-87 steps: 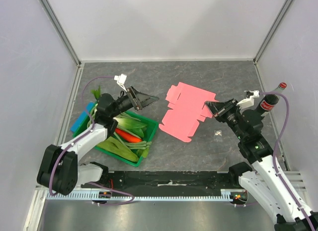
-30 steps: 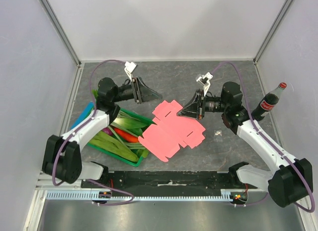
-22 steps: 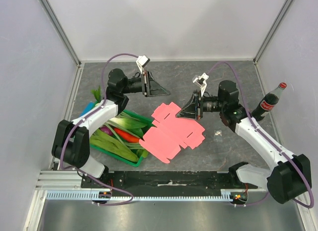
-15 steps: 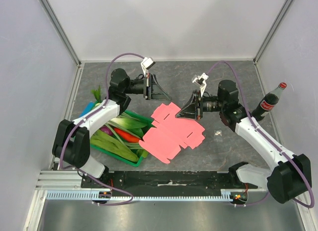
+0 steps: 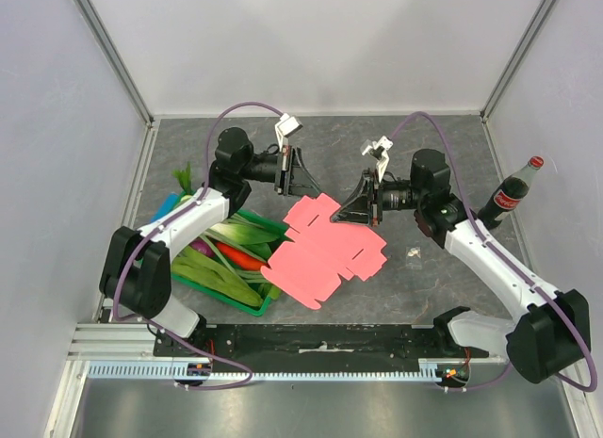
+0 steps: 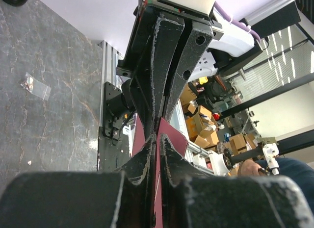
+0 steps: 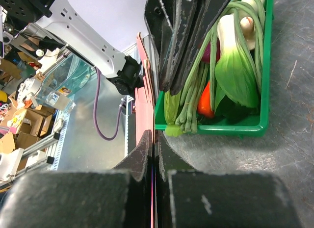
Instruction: Fold the paper box
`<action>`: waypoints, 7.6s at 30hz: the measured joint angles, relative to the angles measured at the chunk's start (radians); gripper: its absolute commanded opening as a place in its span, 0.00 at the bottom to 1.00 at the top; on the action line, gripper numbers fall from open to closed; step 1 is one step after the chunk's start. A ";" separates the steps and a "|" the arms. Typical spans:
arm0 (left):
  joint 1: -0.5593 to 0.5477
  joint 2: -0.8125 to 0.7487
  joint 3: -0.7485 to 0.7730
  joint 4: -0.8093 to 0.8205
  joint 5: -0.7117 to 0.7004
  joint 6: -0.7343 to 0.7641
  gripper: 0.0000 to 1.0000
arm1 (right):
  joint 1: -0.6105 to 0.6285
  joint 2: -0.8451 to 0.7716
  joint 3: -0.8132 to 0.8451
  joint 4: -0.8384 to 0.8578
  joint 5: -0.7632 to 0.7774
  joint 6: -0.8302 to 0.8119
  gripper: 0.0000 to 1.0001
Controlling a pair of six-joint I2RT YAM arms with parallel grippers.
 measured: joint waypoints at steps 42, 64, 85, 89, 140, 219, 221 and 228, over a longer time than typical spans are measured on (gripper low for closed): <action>0.169 -0.293 -0.044 -0.448 -0.293 0.343 0.57 | -0.011 0.013 0.001 0.105 0.023 0.151 0.00; 0.163 -0.426 -0.389 0.097 -0.101 -0.022 0.31 | -0.033 -0.008 0.014 0.175 0.007 0.222 0.00; 0.080 -0.447 -0.388 -0.057 -0.114 0.074 0.21 | -0.033 0.002 0.014 0.286 0.006 0.332 0.00; 0.052 -0.447 -0.383 -0.073 -0.128 0.090 0.02 | -0.033 0.002 0.004 0.338 0.006 0.369 0.00; -0.239 -0.247 -0.408 -0.241 -1.022 0.448 0.51 | 0.257 0.025 -0.303 -0.092 1.156 -0.537 0.00; -0.530 0.124 -0.359 0.240 -1.837 0.940 0.02 | 0.023 0.201 -0.077 -0.188 1.016 1.210 0.39; -0.533 0.129 -0.359 0.243 -1.837 0.947 0.02 | 0.015 0.209 -0.079 -0.172 1.011 1.220 0.36; -0.534 0.137 -0.359 0.264 -1.847 0.965 0.02 | 0.007 0.214 -0.102 -0.128 1.002 1.249 0.30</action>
